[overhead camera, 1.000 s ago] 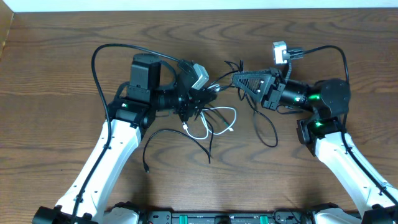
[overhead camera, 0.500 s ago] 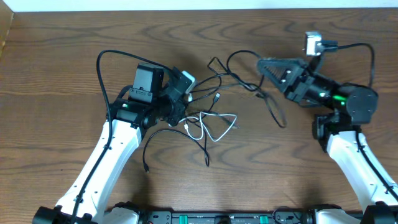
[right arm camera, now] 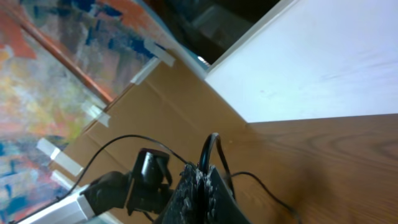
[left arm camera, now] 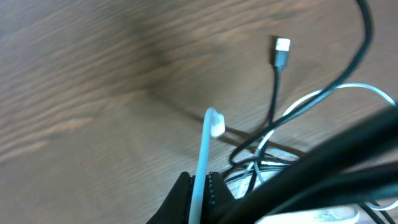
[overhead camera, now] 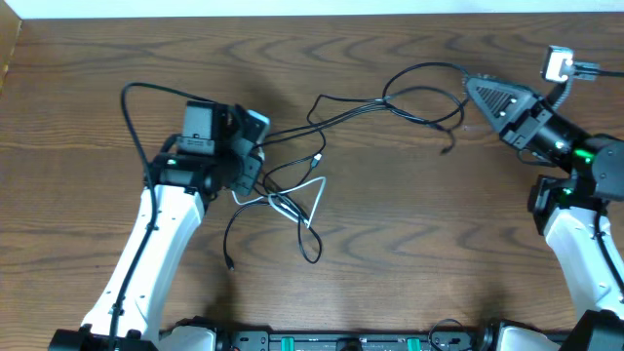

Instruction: Untangle cables

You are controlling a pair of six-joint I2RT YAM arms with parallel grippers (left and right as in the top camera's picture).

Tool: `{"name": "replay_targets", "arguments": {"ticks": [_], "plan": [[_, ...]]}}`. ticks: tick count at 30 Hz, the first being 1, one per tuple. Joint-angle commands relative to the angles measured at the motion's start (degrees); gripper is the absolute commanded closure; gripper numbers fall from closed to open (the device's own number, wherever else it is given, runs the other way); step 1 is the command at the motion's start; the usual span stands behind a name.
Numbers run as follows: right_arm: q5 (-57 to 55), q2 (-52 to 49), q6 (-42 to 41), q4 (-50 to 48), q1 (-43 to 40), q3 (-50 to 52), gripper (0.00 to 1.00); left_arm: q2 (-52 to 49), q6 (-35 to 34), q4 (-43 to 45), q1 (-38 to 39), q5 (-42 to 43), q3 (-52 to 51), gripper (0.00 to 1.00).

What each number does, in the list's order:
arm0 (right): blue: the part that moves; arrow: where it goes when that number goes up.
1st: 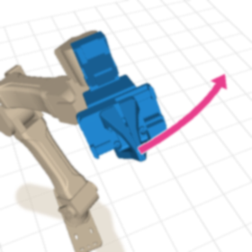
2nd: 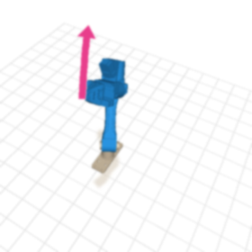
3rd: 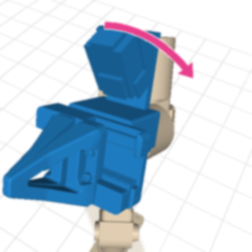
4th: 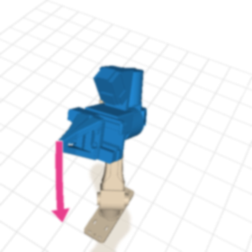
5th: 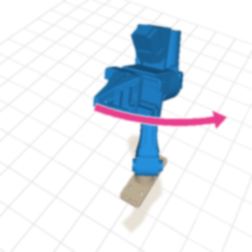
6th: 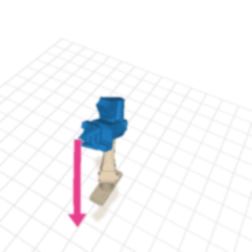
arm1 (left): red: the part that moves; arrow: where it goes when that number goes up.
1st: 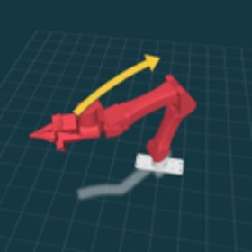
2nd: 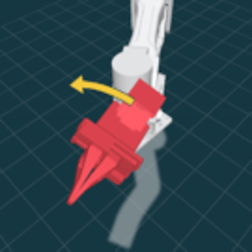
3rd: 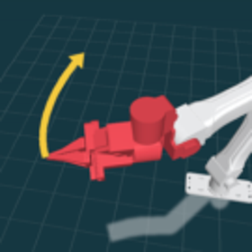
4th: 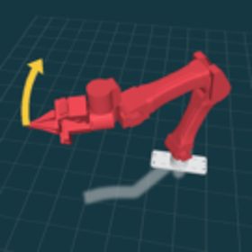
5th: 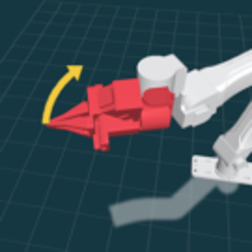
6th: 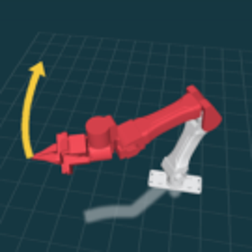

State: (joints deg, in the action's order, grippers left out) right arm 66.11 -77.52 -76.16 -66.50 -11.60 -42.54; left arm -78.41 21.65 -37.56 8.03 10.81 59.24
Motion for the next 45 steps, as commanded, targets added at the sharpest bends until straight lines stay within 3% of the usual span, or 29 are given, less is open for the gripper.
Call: {"name": "replay_targets", "arguments": {"ticks": [1,13,19,23,27,28,29,33,39,45], "plan": [[-1.25,0.26,-0.59,-0.35,-4.02,-0.39,0.99,0.61,-3.85,-0.79,-4.85,-2.93,0.04,0.93],[0.79,0.24,-0.44,3.74,-9.31,-0.39,0.99,0.61,-9.03,-0.52,-11.39,0.35,0.04,0.93],[3.37,0.24,1.01,6.14,-9.11,-0.35,0.99,0.61,-8.04,2.29,-11.39,11.39,0.04,0.92],[5.09,0.24,2.89,7.26,-7.58,-0.35,0.97,0.61,-5.90,5.92,-11.32,25.33,0.04,0.93],[5.42,0.24,6.45,11.45,-4.59,-0.35,0.81,0.61,-5.84,11.56,-10.49,39.30,0.04,0.93],[5.33,0.24,7.87,13.31,-3.56,-0.35,0.74,0.61,-5.84,13.42,-10.05,42.71,0.07,0.93],[4.68,0.24,10.25,16.55,-1.51,-0.35,0.53,0.61,-5.88,17.11,-9.05,48.02,0.07,0.92],[2.27,0.24,16.00,23.96,3.78,-0.35,0.32,0.63,-7.10,22.73,-6.60,51.78,0.07,0.93],[-4.85,0.24,24.98,36.09,11.89,-0.35,0.27,0.70,-8.70,28.33,-2.21,52.43,0.07,0.92],[-12.59,0.24,29.42,45.79,17.00,-0.35,0.26,0.74,-8.92,38.66,-0.09,61.86,0.07,0.93]]}}
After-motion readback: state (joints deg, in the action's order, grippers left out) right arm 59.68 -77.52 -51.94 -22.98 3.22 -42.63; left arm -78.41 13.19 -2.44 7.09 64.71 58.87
